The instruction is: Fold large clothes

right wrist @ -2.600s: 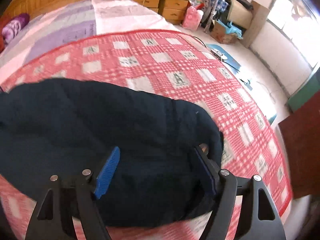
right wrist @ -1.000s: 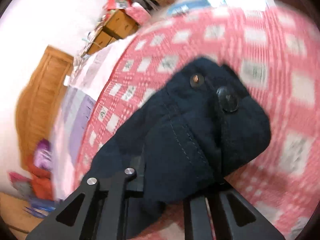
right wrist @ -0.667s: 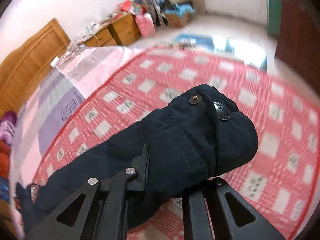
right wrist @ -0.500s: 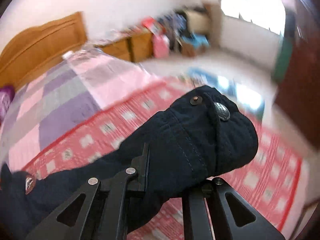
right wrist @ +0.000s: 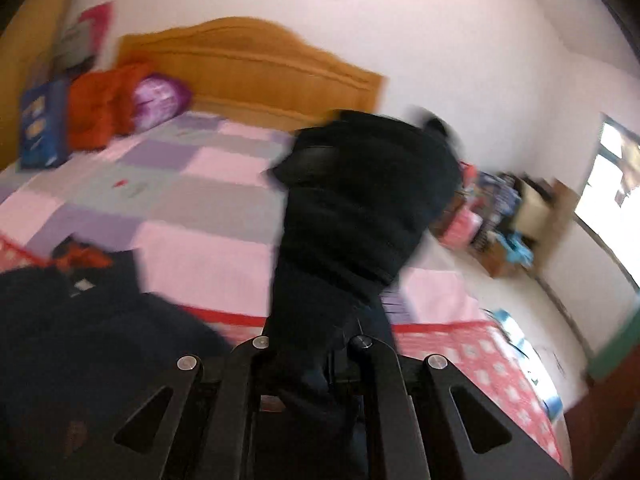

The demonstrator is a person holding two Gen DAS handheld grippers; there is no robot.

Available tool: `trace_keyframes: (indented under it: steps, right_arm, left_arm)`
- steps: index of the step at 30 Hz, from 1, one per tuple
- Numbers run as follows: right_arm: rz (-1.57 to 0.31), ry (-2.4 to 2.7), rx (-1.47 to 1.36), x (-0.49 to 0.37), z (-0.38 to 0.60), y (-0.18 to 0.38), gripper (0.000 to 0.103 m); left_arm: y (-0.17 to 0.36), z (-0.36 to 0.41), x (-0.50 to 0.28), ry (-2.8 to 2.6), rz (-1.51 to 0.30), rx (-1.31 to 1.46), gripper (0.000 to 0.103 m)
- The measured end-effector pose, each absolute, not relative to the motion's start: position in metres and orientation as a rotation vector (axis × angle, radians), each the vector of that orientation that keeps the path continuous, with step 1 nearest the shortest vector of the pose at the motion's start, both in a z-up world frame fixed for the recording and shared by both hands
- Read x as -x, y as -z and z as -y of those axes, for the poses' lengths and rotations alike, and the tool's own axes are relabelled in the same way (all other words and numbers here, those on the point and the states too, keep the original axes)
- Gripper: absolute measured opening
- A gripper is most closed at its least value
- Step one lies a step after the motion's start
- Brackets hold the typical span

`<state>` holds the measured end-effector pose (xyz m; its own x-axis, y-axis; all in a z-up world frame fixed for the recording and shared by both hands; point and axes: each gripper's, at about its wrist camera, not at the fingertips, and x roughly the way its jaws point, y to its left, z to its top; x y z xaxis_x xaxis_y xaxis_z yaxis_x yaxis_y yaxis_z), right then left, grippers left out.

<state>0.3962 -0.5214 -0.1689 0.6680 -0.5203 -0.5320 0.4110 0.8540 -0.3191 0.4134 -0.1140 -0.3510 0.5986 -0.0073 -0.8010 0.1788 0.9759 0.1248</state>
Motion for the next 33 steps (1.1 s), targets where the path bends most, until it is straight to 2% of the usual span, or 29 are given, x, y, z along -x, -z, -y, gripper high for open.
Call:
trace_keyframes:
  steps: [3,7,16,26,29,33]
  right_arm:
    - [-0.701,0.440,0.241,-0.430,0.460,0.200,0.010]
    - [-0.775,0.323,0.342,-0.468,0.383,0.253,0.010]
    - [-0.865,0.217,0.429,-0.504,0.308,0.344,0.011]
    - [-0.835,0.106,0.635,-0.475,0.286,0.383,0.012]
    - [-0.845,0.069,0.650,-0.470,0.287,0.387,0.018]
    - [-0.839,0.043,0.669,-0.465,0.283,0.387,0.020]
  left_arm:
    - [0.374,0.093,-0.418,0.131,-0.963,-0.078,0.103]
    - [0.377,0.103,-0.415,0.124,-0.919,-0.093,0.103]
    - [0.381,0.089,-0.419,0.163,-0.908,-0.019,0.103]
    - [0.381,0.084,-0.413,0.152,-0.906,-0.037,0.103]
    - [0.380,0.084,-0.413,0.149,-0.907,-0.042,0.103]
    - [0.381,0.084,-0.414,0.147,-0.906,-0.045,0.103]
